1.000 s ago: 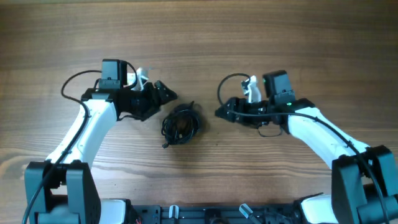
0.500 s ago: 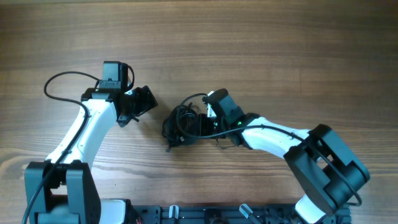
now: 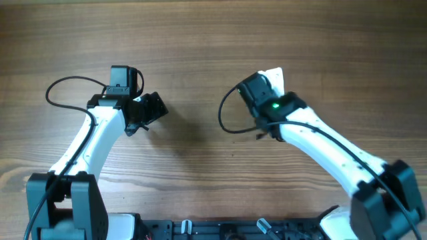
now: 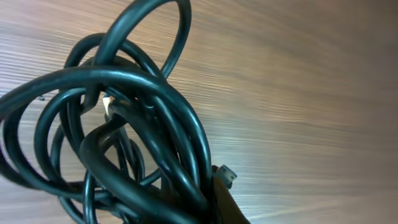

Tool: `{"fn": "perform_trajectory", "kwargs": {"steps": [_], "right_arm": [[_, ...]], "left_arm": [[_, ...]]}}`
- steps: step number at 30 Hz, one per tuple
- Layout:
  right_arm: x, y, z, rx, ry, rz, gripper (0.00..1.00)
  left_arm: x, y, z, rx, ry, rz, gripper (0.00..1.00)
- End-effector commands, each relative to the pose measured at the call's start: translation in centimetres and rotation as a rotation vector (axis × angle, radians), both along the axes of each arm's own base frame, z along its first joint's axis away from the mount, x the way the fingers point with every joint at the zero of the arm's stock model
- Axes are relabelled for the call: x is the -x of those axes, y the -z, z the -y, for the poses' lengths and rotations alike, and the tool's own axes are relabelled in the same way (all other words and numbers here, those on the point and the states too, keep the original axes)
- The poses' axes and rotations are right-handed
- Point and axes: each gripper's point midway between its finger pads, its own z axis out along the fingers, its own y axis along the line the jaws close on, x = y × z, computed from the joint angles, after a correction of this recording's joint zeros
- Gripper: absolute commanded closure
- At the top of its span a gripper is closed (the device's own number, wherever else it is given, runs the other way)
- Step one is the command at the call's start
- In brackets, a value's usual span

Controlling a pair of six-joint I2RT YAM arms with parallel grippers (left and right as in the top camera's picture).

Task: Untangle cables

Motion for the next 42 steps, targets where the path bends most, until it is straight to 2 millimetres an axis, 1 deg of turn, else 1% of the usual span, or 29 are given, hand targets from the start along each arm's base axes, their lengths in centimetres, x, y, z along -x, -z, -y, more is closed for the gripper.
{"fn": "perform_trajectory", "kwargs": {"steps": [1,3,4,6,8,10,11,12,13,14,15,16,17,18,19,20,21,23,24,25,27,29,31,32,34,36,39,40,42], "right_arm": [[-1.0,-1.1,1.8,0.352,-0.035,0.057,0.95],[-1.0,-1.9,0.6,0.512,-0.118,0.085,0.93],[-1.0,-2.0,-0.4,0.53,-0.159,0.089,0.91],[-0.3,-0.6,-4.5,0.493,-0.31,0.063,0.91],[1.3,0.3,-8.1,0.409,-0.395,0.07,0.83],[2.5,1.1,-10.1,0.329,-0.429,0.062,0.81],[3.3,1.9,-11.4,0.257,-0.449,0.039,0.78],[4.5,3.2,-13.2,0.159,-0.497,-0.02,0.69],[5.2,3.8,-14.2,0.105,-0.524,-0.054,0.68],[6.4,4.8,-15.9,-0.001,-0.566,-0.115,0.65],[7.2,5.3,-17.4,-0.103,-0.573,-0.153,0.59],[7.7,5.4,-18.1,-0.158,-0.58,-0.174,0.49],[7.8,5.1,-18.4,-0.184,-0.586,-0.179,0.34],[7.6,4.4,-18.6,-0.204,-0.585,-0.171,0.23],[7.3,3.2,-18.9,-0.243,-0.587,-0.163,0.17],[7.6,1.8,-20.3,-0.34,-0.637,-0.188,0.09],[8.4,0.2,-22.0,-0.461,-0.723,-0.231,0.08],[10.1,-2.6,-24.2,-0.673,-0.838,-0.301,0.08],[10.5,-4.7,-24.5,-0.811,-0.868,-0.327,0.07],[9.7,-5.9,-23.6,-0.87,-0.832,-0.319,0.07],[6.1,-7.5,-20.0,-0.914,-0.691,-0.243,0.07],[3.8,-7.6,-17.3,-0.941,-0.568,-0.217,0.06],[2.3,-6.9,-14.7,-0.94,-0.479,-0.208,0.06],[1.7,-6.6,-13.3,-0.938,-0.435,-0.208,0.05],[1.1,-6.2,-11.4,-0.935,-0.372,-0.214,0.05],[0.5,-5.7,-9.1,-0.933,-0.296,-0.218,0.04],[-0.2,-5.3,-6.4,-0.934,-0.212,-0.212,0.0],[-0.4,-5.3,-5.9,-0.934,-0.197,-0.209,0.0],[-0.7,-5.2,-4.7,-0.934,-0.165,-0.203,0.0]], "left_arm": [[-0.2,-0.3,-0.1,-0.007,-0.005,0.012,0.12],[-0.2,-0.3,-0.1,-0.006,-0.007,0.012,0.12],[-0.2,-0.3,-0.1,-0.006,-0.007,0.013,0.12],[-0.2,-0.4,-0.1,-0.006,-0.007,0.013,0.12],[-0.2,-0.4,-0.1,-0.006,-0.007,0.013,0.12],[-0.2,-0.4,-0.1,-0.006,-0.007,0.013,0.11],[-0.2,-0.4,-0.1,-0.006,-0.007,0.013,0.11],[-0.2,-0.4,-0.1,-0.006,-0.007,0.013,0.11],[-0.2,-0.4,-0.1,-0.006,-0.007,0.013,0.11],[-0.2,-0.4,-0.1,-0.006,-0.007,0.013,0.11],[-0.2,-0.4,-0.1,-0.006,-0.007,0.013,0.11],[-0.2,-0.4,-0.1,-0.006,-0.007,0.013,0.11],[-0.2,-0.4,-0.1,-0.007,-0.007,0.013,0.11],[-0.2,-0.4,-0.1,-0.006,-0.007,0.013,0.11],[-0.2,-0.4,-0.1,-0.006,-0.007,0.013,0.11],[-0.2,-0.4,-0.1,-0.006,-0.007,0.013,0.11],[-0.2,-0.4,-0.1,-0.007,-0.007,0.013,0.11],[-0.2,-0.4,-0.1,-0.007,-0.007,0.013,0.11],[-0.2,-0.4,-0.1,-0.007,-0.007,0.013,0.11],[-0.1,-0.3,-0.1,-0.006,-0.007,0.011,0.11],[-0.1,-0.4,-0.1,-0.008,-0.003,0.012,0.1],[-0.1,-1.2,0.6,0.031,0.008,0.025,0.1],[-0.1,-3.8,2.6,0.148,0.05,0.065,0.11],[-0.2,-6.1,4.1,0.232,0.084,0.108,0.12],[0.2,-9.2,6.1,0.353,0.133,0.168,0.13],[1.1,-10.9,7.3,0.394,0.13,0.186,0.15],[2.5,-10.3,10.0,0.413,0.161,0.122,0.16],[2.7,-9.8,10.6,0.404,0.161,0.1,0.16],[3.2,-8.1,12.8,0.365,0.165,0.045,0.16]]}}
